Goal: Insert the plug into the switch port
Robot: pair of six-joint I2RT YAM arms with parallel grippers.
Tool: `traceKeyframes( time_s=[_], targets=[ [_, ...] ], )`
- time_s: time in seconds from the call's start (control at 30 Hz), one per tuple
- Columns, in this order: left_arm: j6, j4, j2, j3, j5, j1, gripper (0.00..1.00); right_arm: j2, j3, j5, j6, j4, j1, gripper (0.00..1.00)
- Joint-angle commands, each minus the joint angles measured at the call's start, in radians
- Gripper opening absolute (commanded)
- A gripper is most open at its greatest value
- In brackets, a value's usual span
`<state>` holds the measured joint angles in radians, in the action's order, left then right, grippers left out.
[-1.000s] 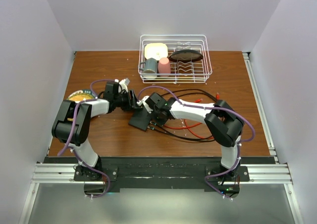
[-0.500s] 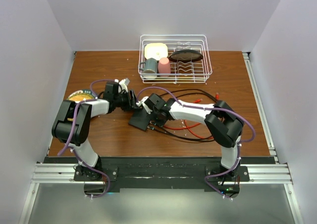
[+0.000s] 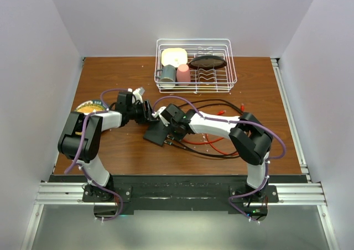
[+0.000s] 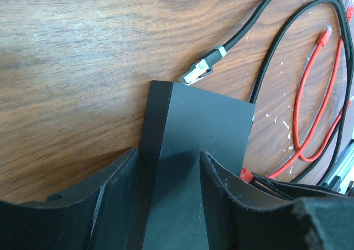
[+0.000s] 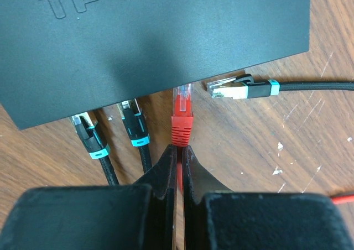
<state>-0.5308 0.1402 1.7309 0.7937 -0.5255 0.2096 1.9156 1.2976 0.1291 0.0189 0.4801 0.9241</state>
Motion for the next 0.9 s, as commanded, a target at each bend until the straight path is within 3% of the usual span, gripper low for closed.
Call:
traceKeyframes(
  time_s=[0.0,0.4,0.87],
  targets=[
    [-0.005,0.013,0.012,-0.008,-0.041,0.002,0.52,-0.059,0.048,-0.066,-0.01,-0.093,0.018,0.0],
    [-0.015,0.03,0.013,-0.013,-0.06,0.002,0.52,-0.072,0.031,-0.105,-0.002,-0.129,0.038,0.0],
    [-0.005,0.022,-0.021,-0.05,-0.096,0.005,0.49,0.011,0.097,-0.031,-0.071,-0.133,0.039,0.0]
  ],
)
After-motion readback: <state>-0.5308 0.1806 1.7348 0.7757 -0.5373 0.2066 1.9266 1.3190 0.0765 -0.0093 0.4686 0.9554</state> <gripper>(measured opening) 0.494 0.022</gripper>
